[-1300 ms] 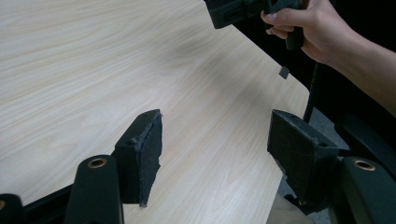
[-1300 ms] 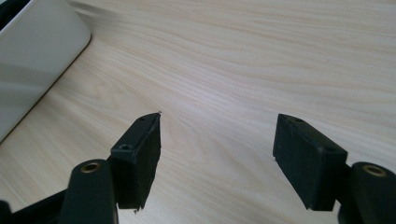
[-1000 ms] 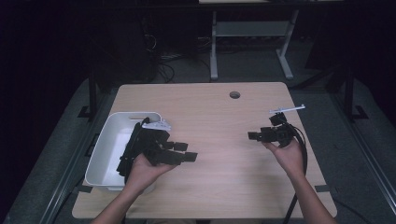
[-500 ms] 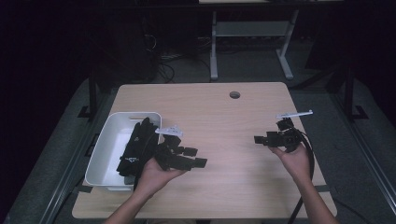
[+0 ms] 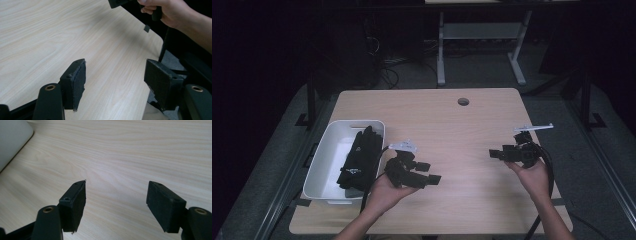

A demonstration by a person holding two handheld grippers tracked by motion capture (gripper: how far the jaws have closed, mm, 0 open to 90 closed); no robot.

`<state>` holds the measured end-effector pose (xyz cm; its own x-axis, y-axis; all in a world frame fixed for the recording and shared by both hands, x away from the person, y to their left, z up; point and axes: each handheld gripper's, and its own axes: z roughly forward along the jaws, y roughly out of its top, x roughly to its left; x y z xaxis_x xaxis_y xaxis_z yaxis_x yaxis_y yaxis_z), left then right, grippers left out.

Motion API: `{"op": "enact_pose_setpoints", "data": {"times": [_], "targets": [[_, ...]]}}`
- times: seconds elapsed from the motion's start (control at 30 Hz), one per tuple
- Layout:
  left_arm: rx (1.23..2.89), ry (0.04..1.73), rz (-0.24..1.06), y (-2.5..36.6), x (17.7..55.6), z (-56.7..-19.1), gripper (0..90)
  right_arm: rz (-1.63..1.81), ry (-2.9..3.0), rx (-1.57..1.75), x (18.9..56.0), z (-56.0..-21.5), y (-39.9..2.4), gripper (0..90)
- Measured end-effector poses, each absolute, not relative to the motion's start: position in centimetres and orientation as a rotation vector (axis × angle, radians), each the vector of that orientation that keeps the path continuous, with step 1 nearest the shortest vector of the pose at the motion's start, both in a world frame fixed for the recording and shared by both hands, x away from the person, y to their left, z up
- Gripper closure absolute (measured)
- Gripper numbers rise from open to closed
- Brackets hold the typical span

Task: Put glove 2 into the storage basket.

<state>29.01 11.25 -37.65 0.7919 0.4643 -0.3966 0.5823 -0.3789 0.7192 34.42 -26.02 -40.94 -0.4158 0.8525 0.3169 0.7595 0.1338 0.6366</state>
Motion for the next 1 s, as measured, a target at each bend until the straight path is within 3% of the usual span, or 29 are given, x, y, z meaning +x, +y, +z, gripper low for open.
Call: {"op": "enact_pose_setpoints", "data": {"times": [1.0], "targets": [[2.034, 0.746, -0.194, 9.1, 28.0, -40.8, 32.2, 1.144, 2.247, 1.663, 32.2, -43.4, -28.1, 30.4]]}}
